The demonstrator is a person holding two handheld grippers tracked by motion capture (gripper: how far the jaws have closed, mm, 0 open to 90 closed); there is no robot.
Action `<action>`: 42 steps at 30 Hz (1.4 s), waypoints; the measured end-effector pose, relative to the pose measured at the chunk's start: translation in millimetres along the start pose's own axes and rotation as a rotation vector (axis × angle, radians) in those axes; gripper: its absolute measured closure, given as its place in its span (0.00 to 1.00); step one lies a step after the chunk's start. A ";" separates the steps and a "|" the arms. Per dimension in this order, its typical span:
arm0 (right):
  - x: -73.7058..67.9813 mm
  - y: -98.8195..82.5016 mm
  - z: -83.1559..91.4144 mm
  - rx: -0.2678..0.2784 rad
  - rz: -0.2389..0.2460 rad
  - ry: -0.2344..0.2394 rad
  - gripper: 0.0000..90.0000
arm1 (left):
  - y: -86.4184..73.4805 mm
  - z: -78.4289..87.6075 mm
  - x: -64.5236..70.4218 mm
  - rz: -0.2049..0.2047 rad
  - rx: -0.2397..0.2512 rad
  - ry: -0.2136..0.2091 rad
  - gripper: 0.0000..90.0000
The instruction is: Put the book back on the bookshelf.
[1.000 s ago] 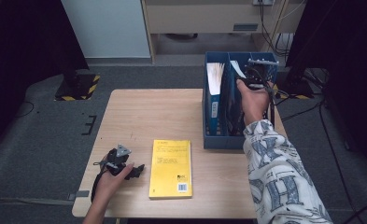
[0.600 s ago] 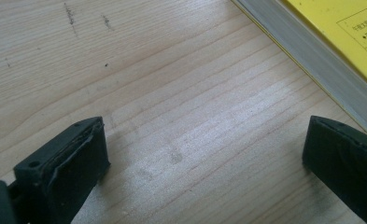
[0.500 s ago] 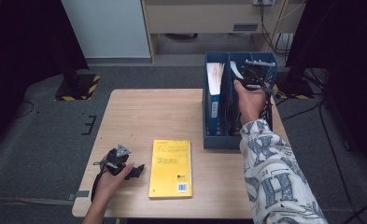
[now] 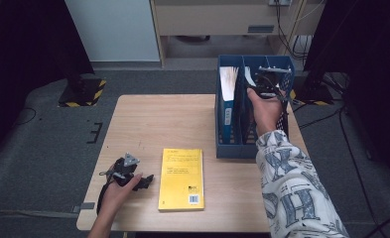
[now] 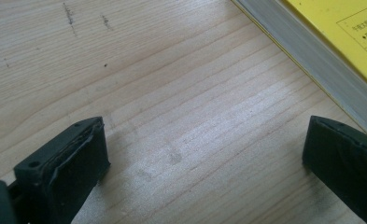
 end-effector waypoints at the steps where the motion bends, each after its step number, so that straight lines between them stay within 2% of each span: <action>1: 0.1 -0.5 0.3 -0.002 0.003 0.002 0.79 | -0.1 0.1 0.1 0.000 0.000 0.000 0.00; 8: 0.3 -3.3 2.4 -0.008 -0.013 0.023 0.78 | 0.2 -0.1 0.4 -0.001 -0.001 -0.001 0.00; 19: -0.3 -4.7 3.8 -0.026 -0.007 0.028 0.77 | 0.2 -0.1 0.6 -0.002 -0.001 -0.001 0.00; 27: 8.2 -2.7 5.8 0.001 -0.044 -0.008 0.81 | 0.3 -0.2 0.9 -0.004 0.001 -0.002 0.00; 39: 17.3 2.8 -0.2 0.032 -0.038 -0.080 0.81 | 0.6 -0.3 0.9 -0.005 0.000 -0.003 0.00; 42: 15.4 2.9 -1.6 0.030 -0.036 -0.078 0.81 | 0.5 -0.3 0.9 -0.005 0.001 -0.003 0.00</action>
Point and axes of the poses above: each handheld gripper's, and its own axes: z roughly backward along the jaws, y roughly out of its top, x roughly to its right, the point moved 7 cm from there along -z, roughly forward along the jaws, and after that the axes turned 11 degrees about -x, right-handed, at the moved point
